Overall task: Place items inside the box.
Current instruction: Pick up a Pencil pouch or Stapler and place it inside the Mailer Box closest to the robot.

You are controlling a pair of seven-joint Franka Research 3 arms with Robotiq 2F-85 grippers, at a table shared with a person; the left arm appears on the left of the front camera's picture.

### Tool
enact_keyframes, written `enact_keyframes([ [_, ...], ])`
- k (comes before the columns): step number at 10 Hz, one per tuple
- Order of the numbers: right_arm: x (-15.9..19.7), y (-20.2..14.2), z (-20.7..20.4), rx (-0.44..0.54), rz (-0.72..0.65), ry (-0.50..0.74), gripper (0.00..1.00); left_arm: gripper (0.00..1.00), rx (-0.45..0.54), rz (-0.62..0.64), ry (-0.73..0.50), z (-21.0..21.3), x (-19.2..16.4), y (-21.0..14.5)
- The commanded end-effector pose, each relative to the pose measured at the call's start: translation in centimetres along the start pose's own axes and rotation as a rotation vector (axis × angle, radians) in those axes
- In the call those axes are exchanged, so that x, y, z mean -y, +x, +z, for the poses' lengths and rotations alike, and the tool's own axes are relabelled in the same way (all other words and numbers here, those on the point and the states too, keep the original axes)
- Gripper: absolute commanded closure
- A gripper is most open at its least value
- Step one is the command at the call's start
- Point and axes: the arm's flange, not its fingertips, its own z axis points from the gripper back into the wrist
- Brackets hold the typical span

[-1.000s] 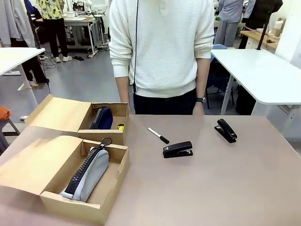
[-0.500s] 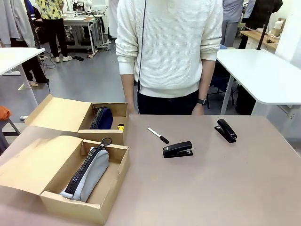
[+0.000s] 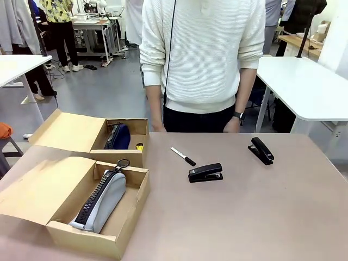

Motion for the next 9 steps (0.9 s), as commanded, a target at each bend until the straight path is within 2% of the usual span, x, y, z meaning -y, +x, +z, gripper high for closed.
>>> enact_keyframes([
  [1,-0.78,0.08,-0.20,0.006,-0.002,0.016,0.00,0.00,0.007,-0.018,-0.017,0.05,0.10,0.08],
  [9,-0.26,0.13,-0.16,0.003,-0.001,-0.001,0.00,0.00,0.007,-0.018,-0.017,0.05,0.10,0.08],
])
